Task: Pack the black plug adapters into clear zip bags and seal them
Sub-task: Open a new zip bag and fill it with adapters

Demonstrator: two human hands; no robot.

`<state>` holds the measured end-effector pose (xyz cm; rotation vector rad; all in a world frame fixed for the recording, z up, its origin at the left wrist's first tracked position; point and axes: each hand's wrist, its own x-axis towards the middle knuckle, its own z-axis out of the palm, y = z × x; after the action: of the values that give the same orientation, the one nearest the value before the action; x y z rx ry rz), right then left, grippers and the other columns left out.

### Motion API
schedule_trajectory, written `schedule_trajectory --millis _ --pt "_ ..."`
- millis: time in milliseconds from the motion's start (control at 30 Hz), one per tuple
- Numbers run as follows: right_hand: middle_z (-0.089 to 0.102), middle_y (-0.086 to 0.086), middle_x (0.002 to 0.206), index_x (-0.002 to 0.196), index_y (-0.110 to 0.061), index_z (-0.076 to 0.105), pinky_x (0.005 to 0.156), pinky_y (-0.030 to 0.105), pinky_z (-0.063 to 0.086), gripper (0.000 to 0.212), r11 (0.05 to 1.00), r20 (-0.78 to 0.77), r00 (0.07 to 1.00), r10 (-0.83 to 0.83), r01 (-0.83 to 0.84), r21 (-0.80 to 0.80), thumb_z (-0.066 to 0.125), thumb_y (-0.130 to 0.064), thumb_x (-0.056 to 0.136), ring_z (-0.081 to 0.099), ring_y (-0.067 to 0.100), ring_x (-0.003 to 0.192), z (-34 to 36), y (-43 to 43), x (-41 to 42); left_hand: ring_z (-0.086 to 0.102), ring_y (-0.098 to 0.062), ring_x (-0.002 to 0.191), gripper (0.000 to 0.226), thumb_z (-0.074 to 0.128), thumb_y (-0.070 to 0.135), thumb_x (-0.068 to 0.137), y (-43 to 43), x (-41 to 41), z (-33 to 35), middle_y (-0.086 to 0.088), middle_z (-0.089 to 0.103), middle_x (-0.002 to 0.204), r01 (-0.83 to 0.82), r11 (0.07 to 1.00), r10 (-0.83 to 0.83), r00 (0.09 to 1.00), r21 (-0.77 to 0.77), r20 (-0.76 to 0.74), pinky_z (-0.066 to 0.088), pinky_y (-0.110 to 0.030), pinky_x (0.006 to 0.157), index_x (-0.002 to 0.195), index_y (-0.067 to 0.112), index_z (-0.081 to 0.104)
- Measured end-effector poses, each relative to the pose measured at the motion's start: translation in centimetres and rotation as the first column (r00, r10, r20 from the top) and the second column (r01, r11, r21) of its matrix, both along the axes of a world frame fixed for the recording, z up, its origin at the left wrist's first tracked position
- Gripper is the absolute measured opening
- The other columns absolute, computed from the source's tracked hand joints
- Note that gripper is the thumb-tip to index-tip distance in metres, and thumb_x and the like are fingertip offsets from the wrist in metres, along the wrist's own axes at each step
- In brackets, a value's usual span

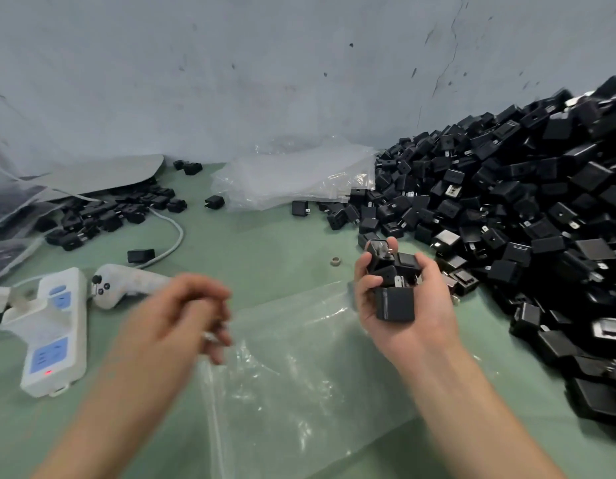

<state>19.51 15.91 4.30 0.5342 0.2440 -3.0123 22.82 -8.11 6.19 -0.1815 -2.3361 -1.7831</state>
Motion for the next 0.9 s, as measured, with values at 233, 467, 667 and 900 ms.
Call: schedule_trajectory --millis 233,467,667,900 --pt "0.069 0.009 0.075 0.083 -0.03 0.07 0.052 0.026 0.051 0.036 0.955 0.013 1.0 -0.001 -0.003 0.296 0.046 -0.053 0.096 0.058 0.018 0.051 -0.3 -4.5 0.6 0.066 -0.004 0.072 0.023 0.07 0.05 0.085 9.4 1.8 -2.1 0.024 0.067 0.095 0.121 0.992 -0.123 0.989 0.033 0.078 0.058 -0.04 0.066 0.099 0.051 0.052" --pt "0.065 0.009 0.075 0.091 -0.019 0.066 0.045 0.021 0.045 0.029 0.932 0.086 0.985 -0.151 0.113 0.344 0.045 -0.038 0.099 0.061 0.02 0.055 -0.6 -4.1 0.8 0.071 -0.007 0.077 0.019 0.079 0.048 0.075 4.7 1.3 -1.7 0.014 0.072 0.088 0.029 0.997 -0.031 0.999 0.07 0.022 0.056 -0.022 0.057 0.09 0.046 0.067" --pt "0.069 0.008 0.069 0.085 -0.017 0.068 0.043 0.021 0.044 0.031 0.919 0.058 0.977 -0.206 0.172 0.356 0.049 -0.037 0.097 0.065 0.022 0.057 0.0 -0.9 0.2 0.06 0.004 0.079 0.038 0.077 0.019 0.083 -6.0 2.2 -3.2 0.014 0.066 0.094 -0.251 0.835 0.275 0.961 -0.49 -0.024 0.047 -0.02 0.063 0.094 0.049 0.057" --pt "0.065 0.01 0.092 0.087 -0.016 0.069 0.046 0.02 0.045 0.032 0.914 0.041 0.973 -0.227 0.198 0.355 0.049 -0.038 0.098 0.066 0.022 0.061 -0.3 1.3 0.5 0.05 0.017 0.094 0.056 0.071 -0.002 0.084 -2.2 2.9 -6.3 0.018 0.053 0.109 -0.101 0.808 0.038 0.992 -0.58 -0.118 0.032 0.004 0.082 0.135 0.018 0.058"
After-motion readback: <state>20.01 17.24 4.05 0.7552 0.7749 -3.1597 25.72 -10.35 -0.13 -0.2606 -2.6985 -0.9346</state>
